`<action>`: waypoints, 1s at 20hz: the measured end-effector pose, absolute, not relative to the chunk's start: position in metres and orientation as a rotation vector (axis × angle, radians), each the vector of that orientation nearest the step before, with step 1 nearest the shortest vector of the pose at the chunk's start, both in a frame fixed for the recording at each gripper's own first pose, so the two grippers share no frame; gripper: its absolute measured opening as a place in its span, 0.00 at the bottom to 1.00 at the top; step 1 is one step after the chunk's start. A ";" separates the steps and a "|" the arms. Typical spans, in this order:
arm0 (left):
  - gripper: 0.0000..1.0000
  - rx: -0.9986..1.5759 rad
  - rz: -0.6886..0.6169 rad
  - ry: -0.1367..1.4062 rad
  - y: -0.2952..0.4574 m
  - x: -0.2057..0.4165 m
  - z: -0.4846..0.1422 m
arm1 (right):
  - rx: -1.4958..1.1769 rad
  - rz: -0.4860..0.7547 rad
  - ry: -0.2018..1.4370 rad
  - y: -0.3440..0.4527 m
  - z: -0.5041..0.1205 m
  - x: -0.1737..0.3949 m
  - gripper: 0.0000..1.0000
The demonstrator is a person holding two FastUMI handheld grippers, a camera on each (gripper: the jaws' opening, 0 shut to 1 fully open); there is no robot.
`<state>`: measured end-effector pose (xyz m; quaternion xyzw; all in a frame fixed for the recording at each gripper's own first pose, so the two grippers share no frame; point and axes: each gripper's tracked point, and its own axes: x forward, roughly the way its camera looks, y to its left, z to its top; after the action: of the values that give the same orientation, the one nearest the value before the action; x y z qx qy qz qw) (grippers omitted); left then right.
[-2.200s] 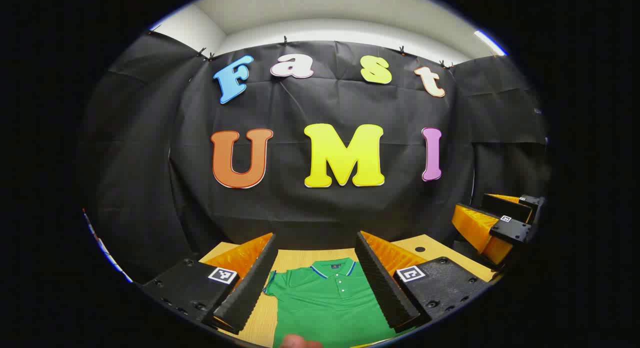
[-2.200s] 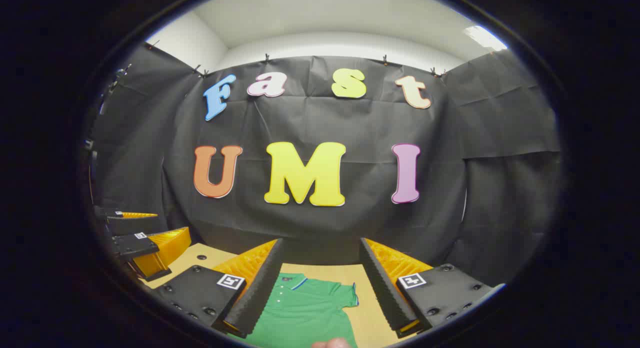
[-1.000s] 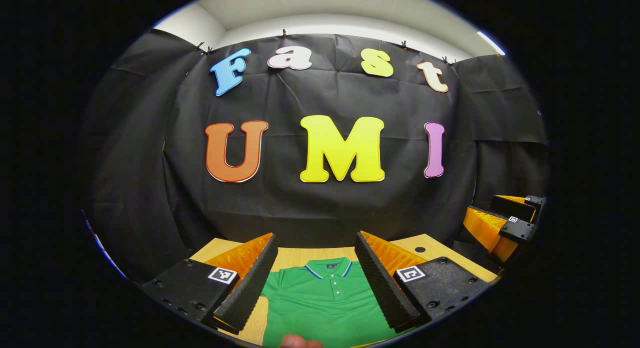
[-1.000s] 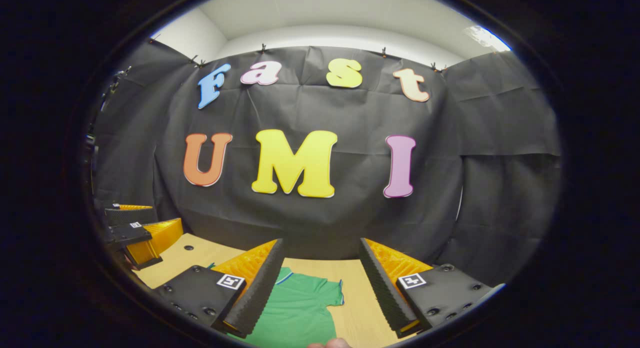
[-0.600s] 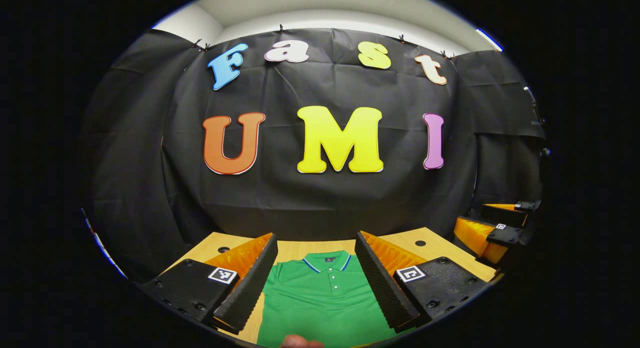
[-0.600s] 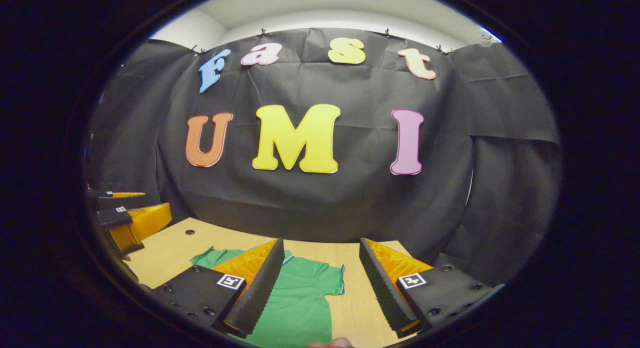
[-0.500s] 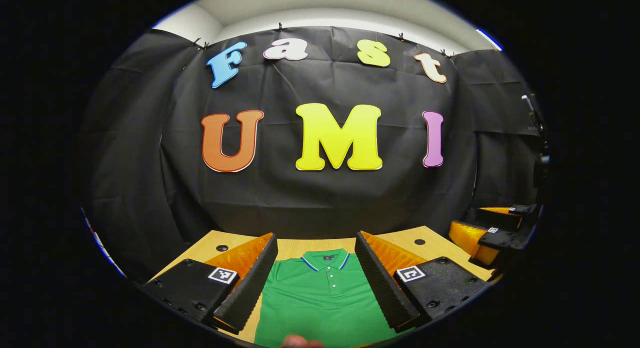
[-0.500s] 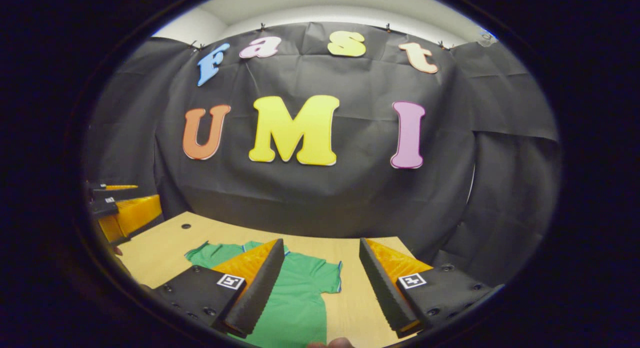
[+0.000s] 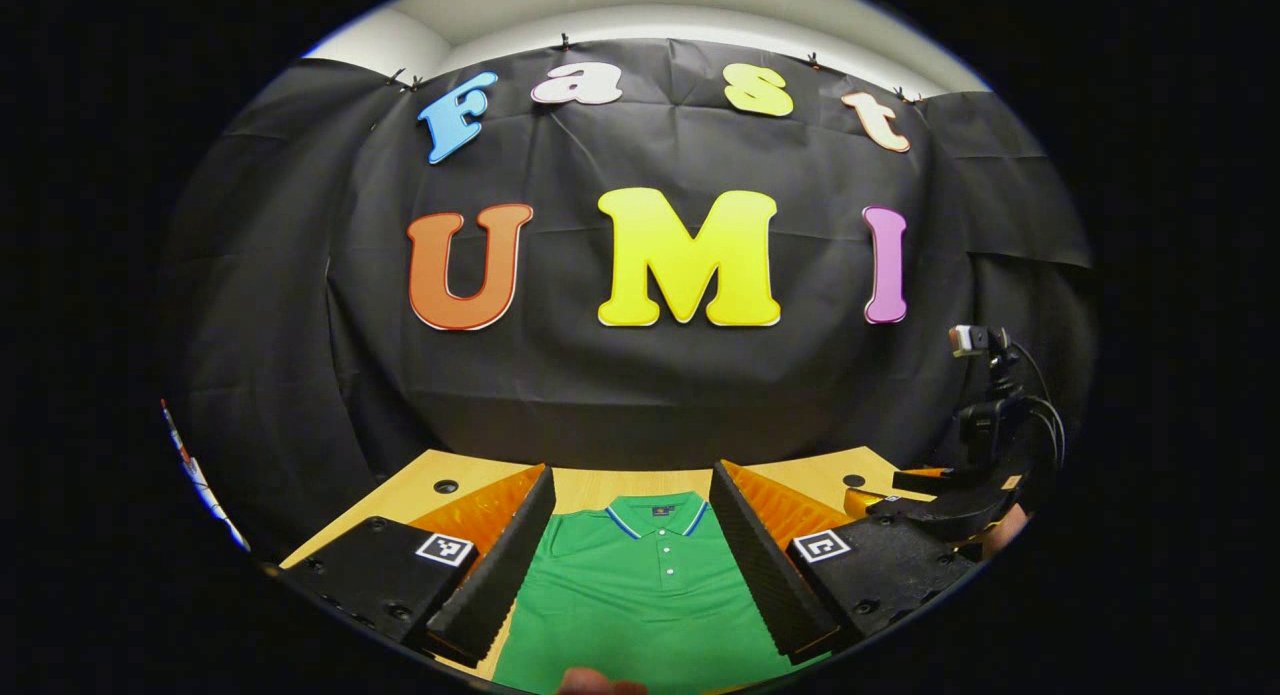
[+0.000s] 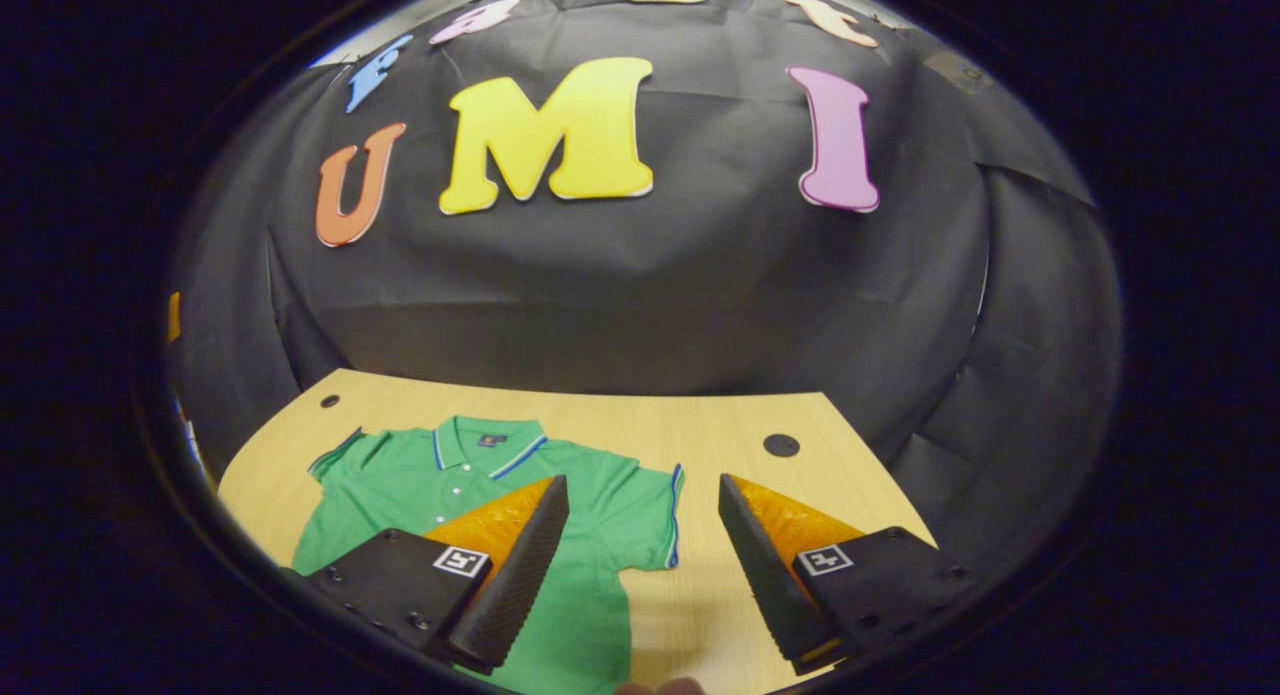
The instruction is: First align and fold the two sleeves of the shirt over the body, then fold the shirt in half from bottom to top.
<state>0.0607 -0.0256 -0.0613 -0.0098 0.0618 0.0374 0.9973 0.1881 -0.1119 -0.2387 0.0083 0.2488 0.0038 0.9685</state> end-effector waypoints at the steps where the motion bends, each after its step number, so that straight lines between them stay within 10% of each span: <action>1: 1.00 -0.023 0.085 0.130 -0.022 0.062 -0.064 | 0.012 0.008 0.517 -0.116 -0.249 0.198 0.94; 16: 1.00 -0.034 0.171 0.239 -0.007 0.071 -0.101 | 0.029 0.046 0.720 -0.124 -0.383 0.274 0.95; 20: 1.00 -0.004 0.177 0.258 -0.005 0.070 -0.106 | 0.052 0.027 0.778 -0.127 -0.402 0.275 0.66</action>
<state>0.0702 -0.0047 -0.1060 -0.0020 0.1283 0.0882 0.9878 0.2747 -0.1270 -0.4018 0.0255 0.3792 0.0133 0.9249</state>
